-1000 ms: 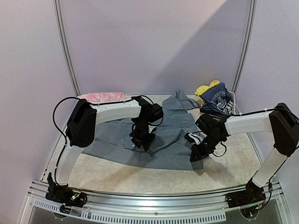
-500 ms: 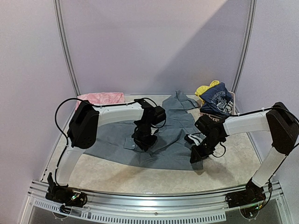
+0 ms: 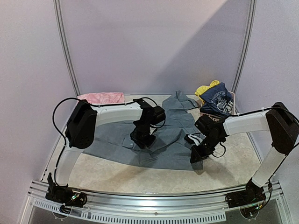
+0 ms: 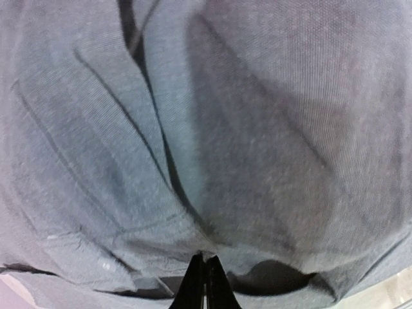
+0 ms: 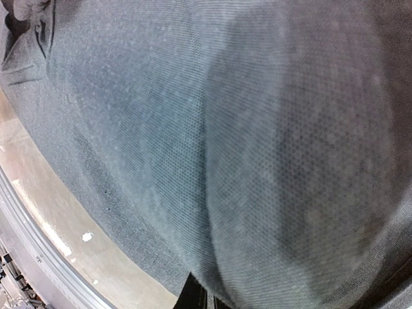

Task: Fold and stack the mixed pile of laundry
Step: Adjust the 1/3-folded shirt at the center of the board.

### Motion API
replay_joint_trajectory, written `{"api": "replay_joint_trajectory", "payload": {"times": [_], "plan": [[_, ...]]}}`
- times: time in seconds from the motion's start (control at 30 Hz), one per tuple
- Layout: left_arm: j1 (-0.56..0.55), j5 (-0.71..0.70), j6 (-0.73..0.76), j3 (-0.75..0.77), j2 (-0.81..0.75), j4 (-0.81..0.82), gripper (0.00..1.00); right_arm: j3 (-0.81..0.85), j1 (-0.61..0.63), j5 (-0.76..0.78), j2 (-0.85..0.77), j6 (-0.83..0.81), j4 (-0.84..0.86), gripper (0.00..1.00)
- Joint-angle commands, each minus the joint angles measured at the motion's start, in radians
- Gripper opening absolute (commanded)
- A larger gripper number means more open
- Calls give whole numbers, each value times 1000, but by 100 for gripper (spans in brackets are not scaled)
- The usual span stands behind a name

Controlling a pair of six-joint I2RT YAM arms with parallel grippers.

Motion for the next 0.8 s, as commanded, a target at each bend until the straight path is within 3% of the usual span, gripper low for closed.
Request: {"api": "replay_joint_trajectory", "payload": {"times": [0.0, 0.23, 0.77], "plan": [[-8, -65, 43, -29, -104, -1, 0, -11, 3, 34, 37, -2, -23, 5], [4, -176, 127, -122, -234, -21, 0, -4, 2, 46, 74, 13, -39, 3], [175, -392, 319, -517, -628, 98, 0, 31, -1, 47, 96, 13, -82, 6]]}}
